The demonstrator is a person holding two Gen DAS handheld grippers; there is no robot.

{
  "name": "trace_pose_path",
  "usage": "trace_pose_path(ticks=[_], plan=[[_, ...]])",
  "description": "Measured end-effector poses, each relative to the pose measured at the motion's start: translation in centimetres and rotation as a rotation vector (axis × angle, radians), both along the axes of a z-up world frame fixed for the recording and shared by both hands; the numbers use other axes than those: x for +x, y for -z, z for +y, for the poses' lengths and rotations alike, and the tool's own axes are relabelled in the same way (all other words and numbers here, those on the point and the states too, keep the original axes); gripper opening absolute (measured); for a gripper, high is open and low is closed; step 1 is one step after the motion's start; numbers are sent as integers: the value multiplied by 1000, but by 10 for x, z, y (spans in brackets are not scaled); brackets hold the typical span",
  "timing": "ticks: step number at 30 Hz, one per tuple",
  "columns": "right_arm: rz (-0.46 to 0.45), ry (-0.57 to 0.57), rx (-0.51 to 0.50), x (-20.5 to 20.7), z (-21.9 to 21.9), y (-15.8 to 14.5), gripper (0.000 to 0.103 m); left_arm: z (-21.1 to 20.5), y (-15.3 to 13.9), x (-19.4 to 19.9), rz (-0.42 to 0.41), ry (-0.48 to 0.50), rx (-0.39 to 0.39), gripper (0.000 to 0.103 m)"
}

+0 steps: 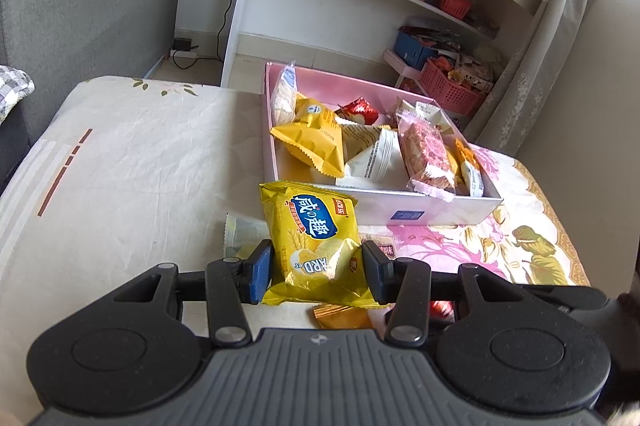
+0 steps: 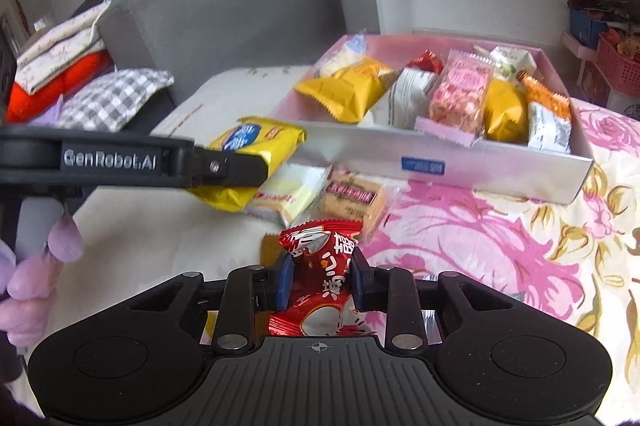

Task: Organize snacks
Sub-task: 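Carry the yellow chip packet over the box while the right tool carries the red packet, then open both tools to drop the packets into the box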

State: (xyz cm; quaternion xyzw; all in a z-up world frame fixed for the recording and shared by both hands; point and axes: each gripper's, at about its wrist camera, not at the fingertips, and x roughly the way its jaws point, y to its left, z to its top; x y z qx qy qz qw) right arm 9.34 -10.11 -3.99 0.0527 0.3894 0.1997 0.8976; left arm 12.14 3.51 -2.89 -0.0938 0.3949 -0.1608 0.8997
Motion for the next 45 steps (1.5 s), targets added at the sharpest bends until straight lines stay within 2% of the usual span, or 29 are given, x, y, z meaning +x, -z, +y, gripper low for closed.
trace_pose_path(ticks=[11, 17, 21, 25, 34, 37, 42, 45], plan=[[-92, 130, 33, 19, -29, -35, 28, -6, -16, 5, -78, 7, 6, 44], [-116, 188, 52, 36, -39, -48, 28, -12, -10, 28, -52, 4, -24, 44], [-118, 224, 66, 59, -46, -54, 29, -21, -3, 44, -35, 24, -2, 44], [-119, 259, 42, 89, -47, -55, 29, -28, 3, 57, -33, 39, 24, 43], [-113, 314, 10, 142, -49, -44, 29, -29, 14, 78, -23, 38, -6, 43], [-105, 332, 15, 154, -49, -39, 29, -29, 22, 84, -13, 37, 0, 41], [-100, 354, 23, 170, -47, -34, 30, -34, 22, 81, -54, 65, 45, 40], [-103, 365, 24, 175, -47, -33, 31, -35, 22, 82, -58, 75, 41, 41]])
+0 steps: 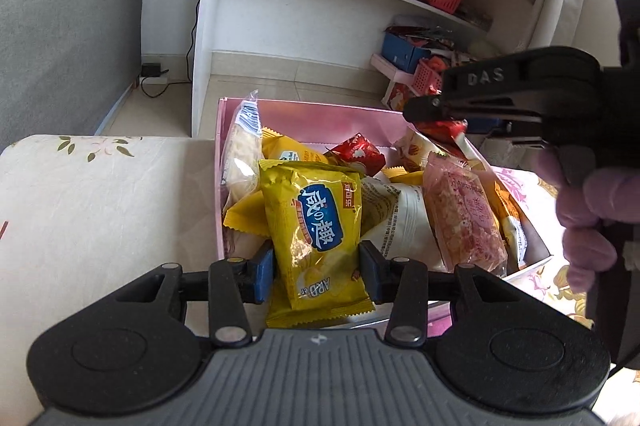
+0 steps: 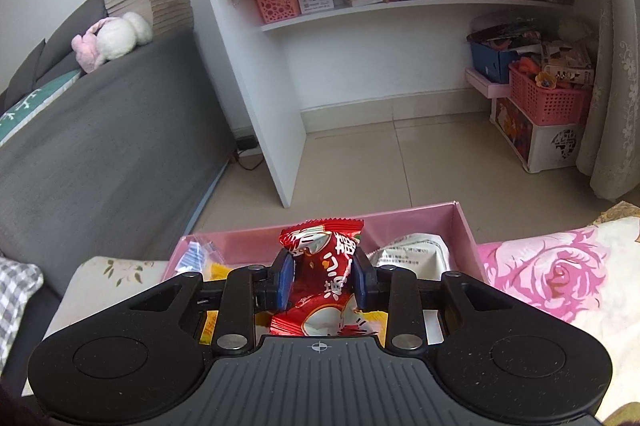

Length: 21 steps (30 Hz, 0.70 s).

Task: Organize snacks
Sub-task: 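Open both tools to drop the packets into the box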

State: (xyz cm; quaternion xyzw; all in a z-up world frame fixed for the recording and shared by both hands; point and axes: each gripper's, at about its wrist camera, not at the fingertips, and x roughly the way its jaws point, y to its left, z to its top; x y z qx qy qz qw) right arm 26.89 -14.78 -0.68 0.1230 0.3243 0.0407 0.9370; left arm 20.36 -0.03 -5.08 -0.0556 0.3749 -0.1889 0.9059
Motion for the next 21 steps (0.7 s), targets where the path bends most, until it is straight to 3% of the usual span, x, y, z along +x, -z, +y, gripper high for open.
trace_pose_path(ticks=[3, 5, 6, 14, 21], plan=[[7, 10, 8, 3, -1, 1, 40, 2, 0, -1, 0, 16, -22, 44], [-4, 9, 19, 2, -2, -1, 62, 3, -1, -2, -7, 17, -22, 46], [-10, 7, 23, 0, -3, -1, 64, 3, -2, -2, -9, 18, -22, 50], [-18, 6, 23, -10, -6, -11, 74, 0, -9, -6, -20, 26, -11, 64], [-33, -2, 27, -25, -8, -27, 76, -3, -17, -14, -22, 31, 12, 72]])
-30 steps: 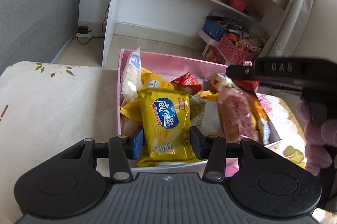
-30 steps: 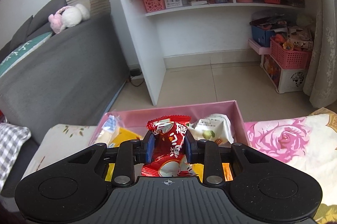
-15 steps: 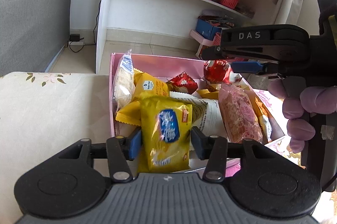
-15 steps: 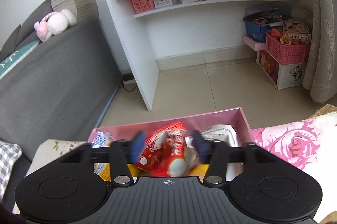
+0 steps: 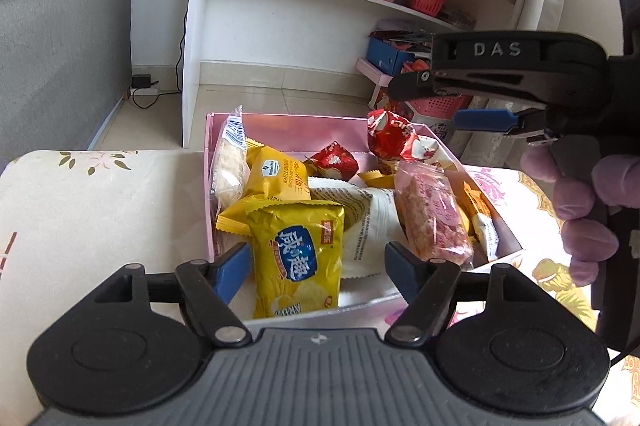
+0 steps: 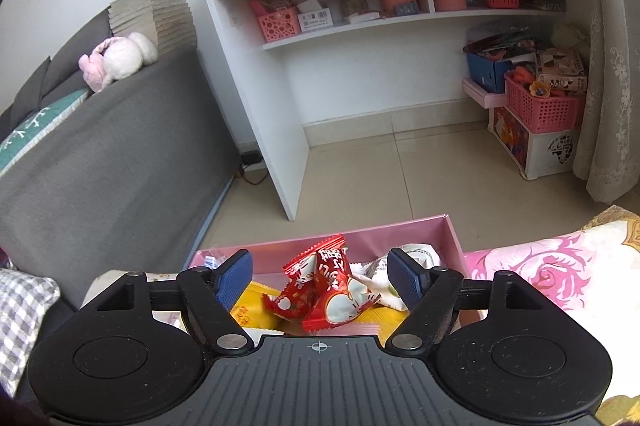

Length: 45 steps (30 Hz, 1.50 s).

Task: Organize snacks
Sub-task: 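Open both tools to drop the packets into the box, then pull both tools back from the box toward the gold bar and silver candy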

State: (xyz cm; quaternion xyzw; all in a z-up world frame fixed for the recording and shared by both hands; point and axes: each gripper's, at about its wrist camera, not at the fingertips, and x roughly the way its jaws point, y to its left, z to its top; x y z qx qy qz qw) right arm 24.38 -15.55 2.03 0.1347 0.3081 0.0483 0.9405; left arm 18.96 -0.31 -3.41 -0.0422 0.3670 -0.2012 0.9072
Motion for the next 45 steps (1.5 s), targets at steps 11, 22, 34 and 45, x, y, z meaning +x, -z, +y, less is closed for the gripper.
trace_pose_path(ticks=[11, 22, 34, 45], plan=[[-3, -52, -34, -41, 8, -17, 88, -1, -16, -27, -15, -8, 33, 91], [-7, -80, -71, -95, 7, -26, 94, 3, -29, -62, -6, -31, 74, 100], [23, -83, -106, -148, 0, -9, 97, 4, -16, -95, 78, -83, 138, 103], [118, -23, -128, -166, -10, 35, 98, -6, 13, -108, 130, -143, 162, 101]])
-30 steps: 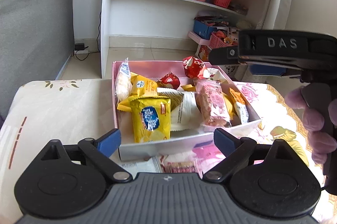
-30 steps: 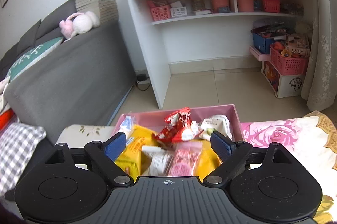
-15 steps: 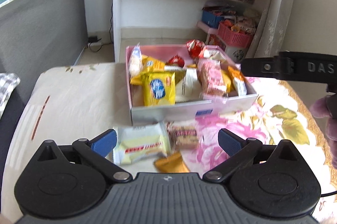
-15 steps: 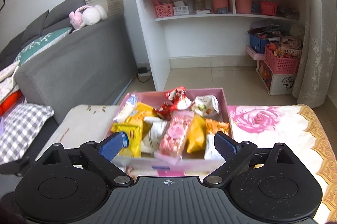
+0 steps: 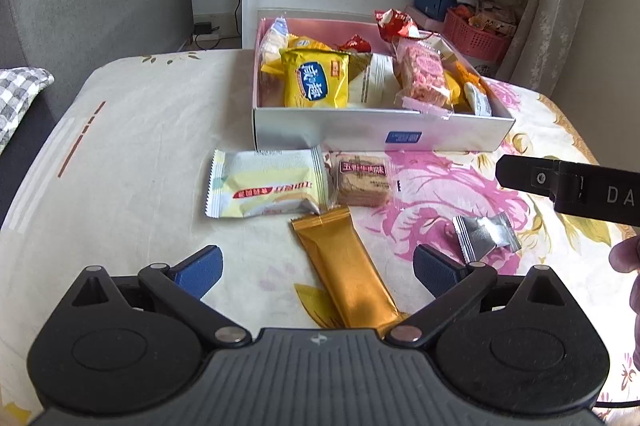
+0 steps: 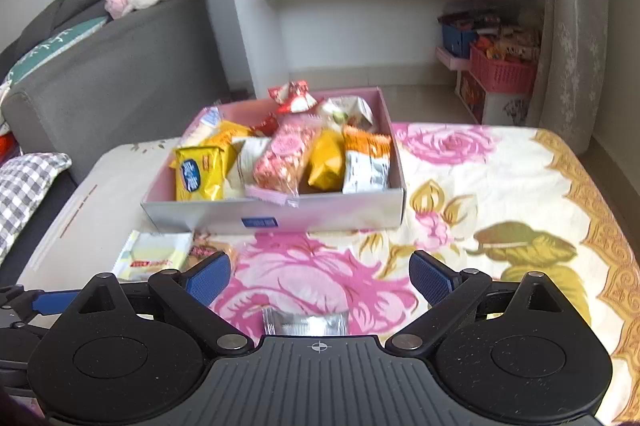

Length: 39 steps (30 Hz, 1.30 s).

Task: Organize snacks
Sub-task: 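Pull both tools back from the box toward the gold bar and silver candy, then grasp the gold bar wrapper with the left tool while the right tool grasps the silver candy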

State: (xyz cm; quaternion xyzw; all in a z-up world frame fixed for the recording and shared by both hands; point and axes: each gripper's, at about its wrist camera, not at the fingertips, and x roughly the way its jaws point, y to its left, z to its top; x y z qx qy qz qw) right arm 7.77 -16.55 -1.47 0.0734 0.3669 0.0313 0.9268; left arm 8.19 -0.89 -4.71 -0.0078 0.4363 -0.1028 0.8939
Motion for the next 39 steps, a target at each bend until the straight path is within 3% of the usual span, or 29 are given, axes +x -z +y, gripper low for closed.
trace_pose_path(ticks=[5, 14, 20, 22, 25, 29, 39], plan=[[32, -19, -30, -1, 0, 12, 98, -8, 9, -1, 7, -6, 10, 97], [96, -42, -61, 4, 5, 28, 98, -18, 22, -4, 19, 21, 46, 76], [130, -38, -54, 8, 7, 35, 98, -13, 20, -4, 13, 44, 61, 58], [137, -42, -59, 9, 8, 38, 98, -11, 20, -6, 7, 65, 75, 44], [146, -52, -62, 9, 9, 42, 98, -5, 18, -7, 3, 98, 79, 33], [142, -78, -60, 9, 12, 47, 98, 8, 18, -8, 5, 111, 50, 30], [110, -136, -92, 5, 19, 57, 98, 32, 18, -11, -40, 123, 66, 29]])
